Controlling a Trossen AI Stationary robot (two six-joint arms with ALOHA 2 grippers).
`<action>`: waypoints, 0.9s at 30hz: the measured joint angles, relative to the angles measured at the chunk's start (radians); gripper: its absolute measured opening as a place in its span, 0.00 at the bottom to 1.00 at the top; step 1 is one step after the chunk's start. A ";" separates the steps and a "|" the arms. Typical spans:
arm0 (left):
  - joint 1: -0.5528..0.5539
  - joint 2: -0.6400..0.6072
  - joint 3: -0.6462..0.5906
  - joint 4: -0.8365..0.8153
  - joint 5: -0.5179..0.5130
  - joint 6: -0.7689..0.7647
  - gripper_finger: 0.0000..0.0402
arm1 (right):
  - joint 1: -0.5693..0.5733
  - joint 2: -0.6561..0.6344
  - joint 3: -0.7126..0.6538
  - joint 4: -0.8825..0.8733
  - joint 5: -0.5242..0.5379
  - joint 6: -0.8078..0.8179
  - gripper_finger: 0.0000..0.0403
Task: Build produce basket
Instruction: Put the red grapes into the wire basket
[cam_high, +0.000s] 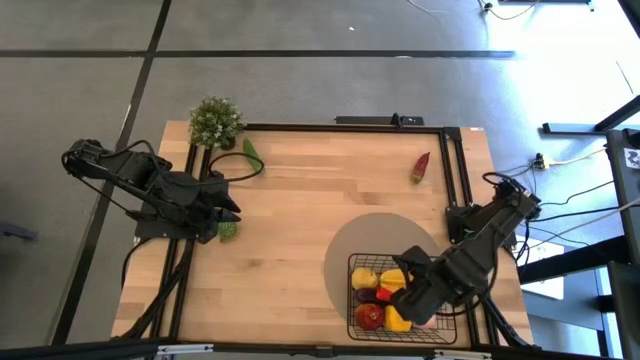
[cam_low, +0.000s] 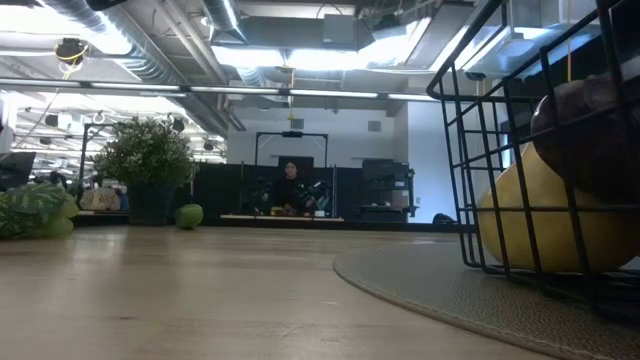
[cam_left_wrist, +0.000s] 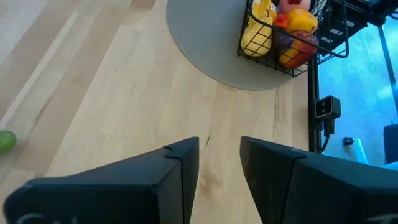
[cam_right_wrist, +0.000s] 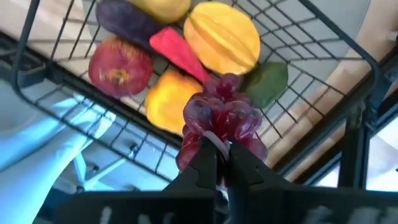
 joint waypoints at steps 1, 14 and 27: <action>0.000 0.000 0.000 0.000 0.000 -0.002 0.26 | 0.003 -0.006 0.000 0.000 -0.002 0.000 0.00; 0.000 0.000 0.000 0.000 0.000 -0.032 0.26 | 0.023 -0.012 -0.155 0.005 0.040 0.003 0.00; 0.000 0.000 -0.001 0.000 -0.018 -0.049 0.26 | 0.026 -0.011 -0.168 0.089 0.001 -0.001 0.00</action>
